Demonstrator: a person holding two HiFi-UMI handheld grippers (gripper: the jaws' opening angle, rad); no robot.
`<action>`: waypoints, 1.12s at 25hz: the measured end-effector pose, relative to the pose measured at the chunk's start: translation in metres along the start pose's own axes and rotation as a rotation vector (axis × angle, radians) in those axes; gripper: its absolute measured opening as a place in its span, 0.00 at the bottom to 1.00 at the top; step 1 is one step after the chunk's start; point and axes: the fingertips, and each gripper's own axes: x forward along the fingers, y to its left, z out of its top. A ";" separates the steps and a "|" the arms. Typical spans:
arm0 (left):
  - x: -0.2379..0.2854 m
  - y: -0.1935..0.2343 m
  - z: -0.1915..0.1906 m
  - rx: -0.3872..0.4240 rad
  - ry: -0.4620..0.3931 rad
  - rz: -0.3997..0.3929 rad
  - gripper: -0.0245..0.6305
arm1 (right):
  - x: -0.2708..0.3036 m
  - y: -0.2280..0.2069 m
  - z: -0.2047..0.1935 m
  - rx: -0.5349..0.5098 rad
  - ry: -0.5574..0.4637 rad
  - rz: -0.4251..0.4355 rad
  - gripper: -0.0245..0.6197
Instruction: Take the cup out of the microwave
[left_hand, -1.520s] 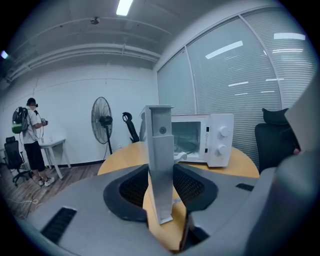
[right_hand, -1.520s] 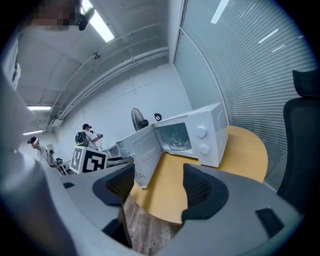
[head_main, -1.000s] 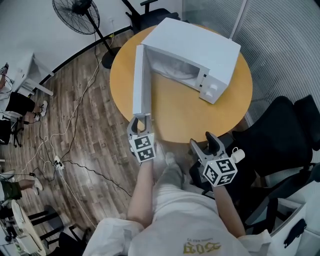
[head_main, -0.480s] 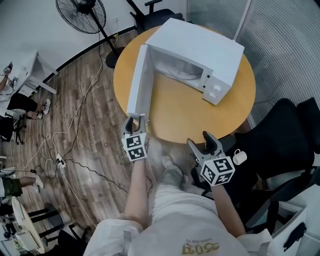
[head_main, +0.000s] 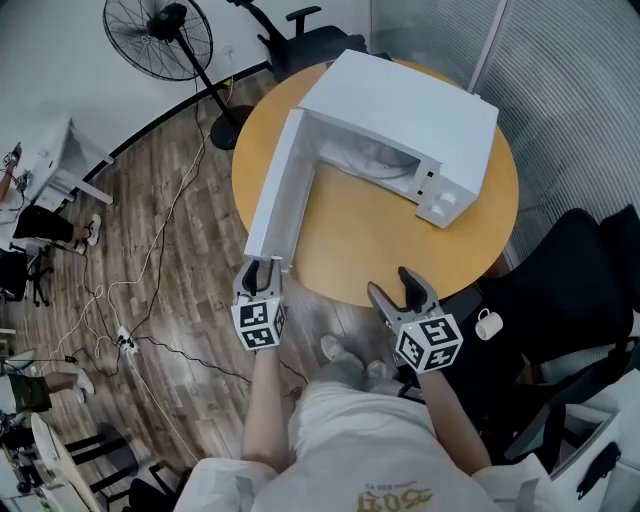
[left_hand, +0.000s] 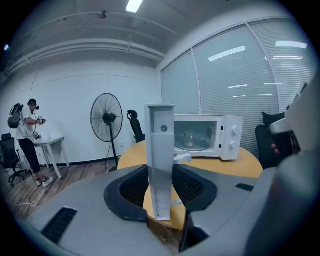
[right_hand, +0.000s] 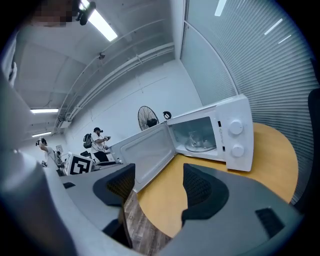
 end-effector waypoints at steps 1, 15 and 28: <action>0.000 0.006 -0.001 0.000 0.001 -0.009 0.28 | 0.008 0.001 0.001 -0.001 0.003 -0.002 0.51; 0.009 0.061 -0.002 -0.015 -0.015 -0.081 0.28 | 0.092 0.008 0.012 -0.025 0.018 -0.048 0.51; 0.009 0.069 -0.001 -0.008 -0.028 -0.110 0.28 | 0.105 0.015 0.029 -0.044 -0.034 -0.085 0.51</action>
